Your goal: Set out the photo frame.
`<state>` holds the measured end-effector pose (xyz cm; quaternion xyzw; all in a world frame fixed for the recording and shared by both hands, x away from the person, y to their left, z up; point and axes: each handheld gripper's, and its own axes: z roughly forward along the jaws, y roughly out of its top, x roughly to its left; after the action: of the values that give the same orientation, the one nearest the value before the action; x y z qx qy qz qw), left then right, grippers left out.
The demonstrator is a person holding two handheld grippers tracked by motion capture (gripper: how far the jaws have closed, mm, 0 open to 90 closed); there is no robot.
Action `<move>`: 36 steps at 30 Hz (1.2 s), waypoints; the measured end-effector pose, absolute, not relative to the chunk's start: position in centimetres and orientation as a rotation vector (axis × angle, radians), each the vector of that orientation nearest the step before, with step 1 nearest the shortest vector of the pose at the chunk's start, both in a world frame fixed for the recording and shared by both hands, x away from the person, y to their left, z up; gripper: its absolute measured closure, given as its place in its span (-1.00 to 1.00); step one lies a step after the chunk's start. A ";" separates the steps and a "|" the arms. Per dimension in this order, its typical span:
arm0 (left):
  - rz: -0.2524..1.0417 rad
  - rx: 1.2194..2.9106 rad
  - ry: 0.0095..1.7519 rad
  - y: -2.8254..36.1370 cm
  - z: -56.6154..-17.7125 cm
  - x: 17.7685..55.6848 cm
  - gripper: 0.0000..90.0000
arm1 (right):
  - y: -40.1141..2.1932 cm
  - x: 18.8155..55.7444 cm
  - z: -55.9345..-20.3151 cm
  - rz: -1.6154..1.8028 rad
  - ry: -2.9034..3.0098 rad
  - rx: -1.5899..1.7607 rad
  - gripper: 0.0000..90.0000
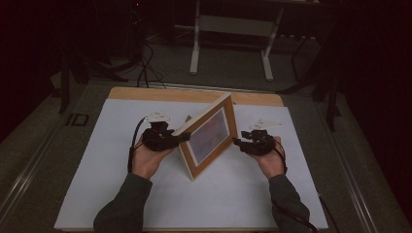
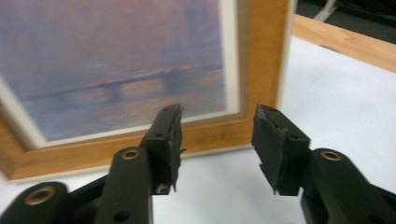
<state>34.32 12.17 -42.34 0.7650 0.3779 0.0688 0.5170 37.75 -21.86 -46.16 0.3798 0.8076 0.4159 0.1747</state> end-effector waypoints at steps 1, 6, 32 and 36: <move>0.157 1.841 0.896 12.3 -42.4 34.5 0.64 | -22.1 38.0 -46.1 1.190 2.273 1.093 0.10; 0.101 1.854 0.848 13.3 -42.5 35.5 0.65 | -22.4 39.2 -45.9 1.211 2.244 1.138 0.03; -0.051 1.821 0.715 14.6 -43.5 39.1 0.66 | -21.5 42.7 -45.2 1.244 2.299 1.120 -0.48; -0.057 1.827 0.696 14.4 -43.5 39.3 0.66 | -21.5 43.2 -45.4 1.254 2.319 1.126 -0.50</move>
<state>39.26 14.45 -43.45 0.7747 0.2950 -0.0243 0.5587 43.18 -21.47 -45.44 0.3892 0.8012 0.4333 0.1372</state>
